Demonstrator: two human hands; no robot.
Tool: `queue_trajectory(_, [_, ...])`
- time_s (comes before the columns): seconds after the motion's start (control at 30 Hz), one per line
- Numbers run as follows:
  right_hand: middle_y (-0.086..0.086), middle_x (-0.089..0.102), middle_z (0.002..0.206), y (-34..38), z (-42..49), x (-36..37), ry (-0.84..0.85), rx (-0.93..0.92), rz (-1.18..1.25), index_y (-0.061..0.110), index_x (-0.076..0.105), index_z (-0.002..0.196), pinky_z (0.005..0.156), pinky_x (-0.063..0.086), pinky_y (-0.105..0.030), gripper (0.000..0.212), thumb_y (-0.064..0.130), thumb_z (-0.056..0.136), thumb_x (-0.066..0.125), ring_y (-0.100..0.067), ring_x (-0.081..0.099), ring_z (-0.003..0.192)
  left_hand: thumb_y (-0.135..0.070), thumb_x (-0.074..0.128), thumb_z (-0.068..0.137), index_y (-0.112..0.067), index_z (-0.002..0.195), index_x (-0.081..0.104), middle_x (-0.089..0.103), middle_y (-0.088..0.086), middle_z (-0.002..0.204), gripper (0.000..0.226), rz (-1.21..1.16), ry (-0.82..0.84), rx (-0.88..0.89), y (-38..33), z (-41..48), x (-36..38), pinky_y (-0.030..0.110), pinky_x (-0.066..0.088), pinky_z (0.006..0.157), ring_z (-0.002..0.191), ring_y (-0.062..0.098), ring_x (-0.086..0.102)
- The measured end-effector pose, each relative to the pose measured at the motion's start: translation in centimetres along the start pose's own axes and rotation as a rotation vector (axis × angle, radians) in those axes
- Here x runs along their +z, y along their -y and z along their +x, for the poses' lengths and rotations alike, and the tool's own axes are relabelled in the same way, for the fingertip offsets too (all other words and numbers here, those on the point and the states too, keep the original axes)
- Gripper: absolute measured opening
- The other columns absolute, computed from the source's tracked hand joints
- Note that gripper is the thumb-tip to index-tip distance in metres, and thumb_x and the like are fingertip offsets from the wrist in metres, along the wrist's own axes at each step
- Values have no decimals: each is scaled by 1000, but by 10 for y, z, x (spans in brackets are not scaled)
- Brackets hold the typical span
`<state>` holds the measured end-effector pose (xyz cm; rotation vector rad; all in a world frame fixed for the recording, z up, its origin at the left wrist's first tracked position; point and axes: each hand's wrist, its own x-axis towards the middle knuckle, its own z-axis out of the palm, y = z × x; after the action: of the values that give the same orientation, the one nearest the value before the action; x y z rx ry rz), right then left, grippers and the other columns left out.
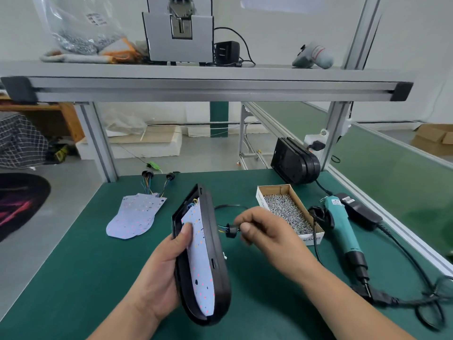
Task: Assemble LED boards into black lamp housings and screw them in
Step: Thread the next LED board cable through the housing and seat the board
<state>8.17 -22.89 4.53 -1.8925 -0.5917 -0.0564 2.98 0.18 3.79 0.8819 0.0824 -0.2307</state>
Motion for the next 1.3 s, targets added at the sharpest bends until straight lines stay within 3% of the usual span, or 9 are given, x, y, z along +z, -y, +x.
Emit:
queue_trajectory(0.1, [-5,60,106,4,1,-8,59,-89,-31,24,75,110,90,50,-38,13,20,99,67,-23,61,99,-40,68,88,-9,99,82,76,25,94,36,5,14,-32,3,-1,-1,43,63,59,74,39,77])
queue_trajectory(0.3, [9,61,82,-2,1,-4,-35,-53,-13,19,77,93,70,44,-30,4,16,94,79,-9,55,76,-41,95,75,-6,129,71,73,21,104,69,44,192,-93,-1,-4,1,43,62,70,80,37,75])
queue_trajectory(0.53, [14,58,60,1,0,6,-80,17,103,14,62,80,54,36,-23,23,24,84,82,-8,41,58,-33,94,79,-2,138,66,63,32,137,73,115,282,-127,8,-3,5,46,62,78,89,34,75])
queue_trajectory(0.67, [3,58,70,3,0,2,25,21,138,17,65,85,59,44,-36,12,13,92,74,-17,51,62,-37,91,83,1,128,70,76,22,110,63,190,276,-88,9,-4,10,41,62,77,90,33,77])
queue_trajectory(0.8, [-3,62,81,6,-2,-2,98,-53,45,26,65,89,67,52,-50,10,17,95,66,-33,62,70,-36,85,89,2,128,70,77,18,108,57,217,323,-98,3,-6,11,40,62,79,93,32,77])
queue_trajectory(0.87, [5,62,74,6,-3,3,21,-58,-21,25,64,86,62,50,-42,7,29,91,66,-28,60,66,-38,92,82,1,129,70,76,21,111,64,195,291,-108,1,-6,8,42,63,75,88,33,77])
queue_trajectory(1.0, [18,62,81,3,-2,7,-57,-139,-221,27,64,88,68,45,-26,8,26,96,63,-6,56,76,-35,90,86,2,135,64,72,24,114,67,133,311,-129,0,-5,3,41,63,71,83,32,75])
queue_trajectory(1.13, [12,55,91,8,-3,14,-35,-238,-453,27,66,95,76,52,-40,15,28,105,56,-12,56,82,-35,95,78,6,131,65,69,22,112,73,72,283,-73,3,-4,-1,35,59,62,72,27,70])
queue_trajectory(1.3, [12,55,93,17,3,17,-73,-265,-461,24,64,99,73,51,-40,15,30,106,52,-13,56,82,-48,101,60,-7,114,79,62,13,101,71,107,216,-20,4,-8,3,25,51,55,65,14,59])
